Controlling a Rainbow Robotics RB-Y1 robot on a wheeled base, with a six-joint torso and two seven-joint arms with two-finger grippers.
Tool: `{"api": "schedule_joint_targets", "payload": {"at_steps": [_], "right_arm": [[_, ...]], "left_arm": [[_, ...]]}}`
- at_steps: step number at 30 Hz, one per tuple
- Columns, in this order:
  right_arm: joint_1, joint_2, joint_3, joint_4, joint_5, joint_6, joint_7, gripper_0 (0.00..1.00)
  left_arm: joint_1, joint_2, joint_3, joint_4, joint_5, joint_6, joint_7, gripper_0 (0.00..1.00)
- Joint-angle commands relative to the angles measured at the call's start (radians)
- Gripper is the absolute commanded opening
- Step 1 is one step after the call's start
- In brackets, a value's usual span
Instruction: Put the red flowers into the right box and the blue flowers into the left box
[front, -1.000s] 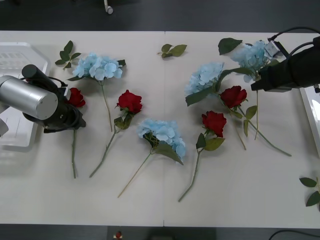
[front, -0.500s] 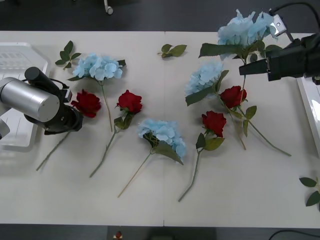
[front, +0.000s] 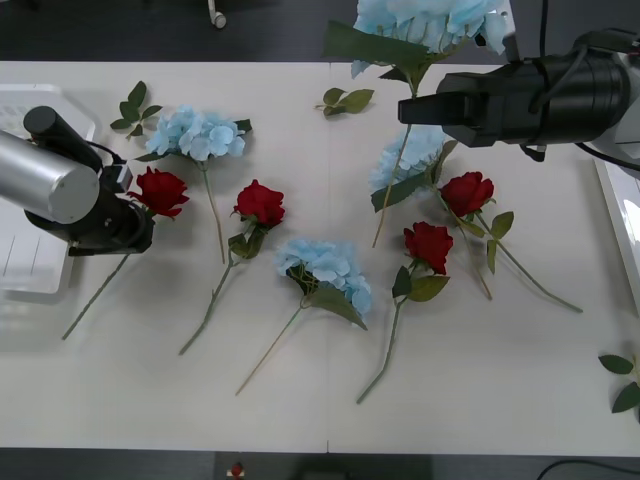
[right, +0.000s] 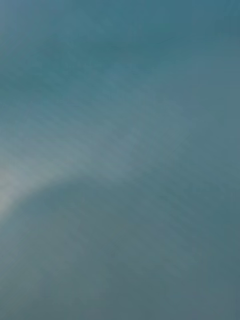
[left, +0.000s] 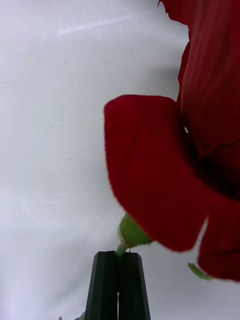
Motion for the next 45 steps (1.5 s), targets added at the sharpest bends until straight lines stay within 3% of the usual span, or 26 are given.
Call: {"api": "schedule_joint_targets", "payload": {"at_steps": [1, 8, 16, 25, 29, 37, 45], "right_arm": [[-0.024, 0.045, 0.005, 0.006, -0.004, 0.001, 0.024, 0.0], [-0.03, 0.116, -0.004, 0.011, 0.021, -0.013, 0.024, 0.0], [-0.053, 0.123, -0.003, 0.038, 0.059, -0.02, 0.024, 0.0], [-0.059, 0.08, -0.003, 0.044, 0.127, -0.034, 0.024, 0.0], [-0.061, 0.057, -0.003, 0.041, 0.168, -0.031, 0.024, 0.0], [-0.061, -0.023, -0.001, 0.035, 0.319, -0.017, -0.191, 0.0], [-0.061, -0.13, 0.019, 0.034, 0.466, 0.004, -0.371, 0.0]], "left_arm": [[0.045, 0.027, 0.148, -0.084, 0.007, 0.085, -0.076, 0.0], [0.094, 0.027, 0.286, -0.193, 0.038, 0.212, -0.077, 0.0], [0.129, 0.019, 0.418, -0.295, 0.104, 0.289, -0.096, 0.0], [0.142, -0.071, 0.644, -0.304, 0.329, 0.3, -0.336, 0.0], [0.14, -0.099, 0.684, -0.304, 0.41, 0.287, -0.424, 0.0], [0.142, -0.134, 0.694, -0.302, 0.657, 0.2, -0.56, 0.0], [0.129, -0.186, 0.693, -0.304, 0.831, 0.154, -0.562, 0.0]]}}
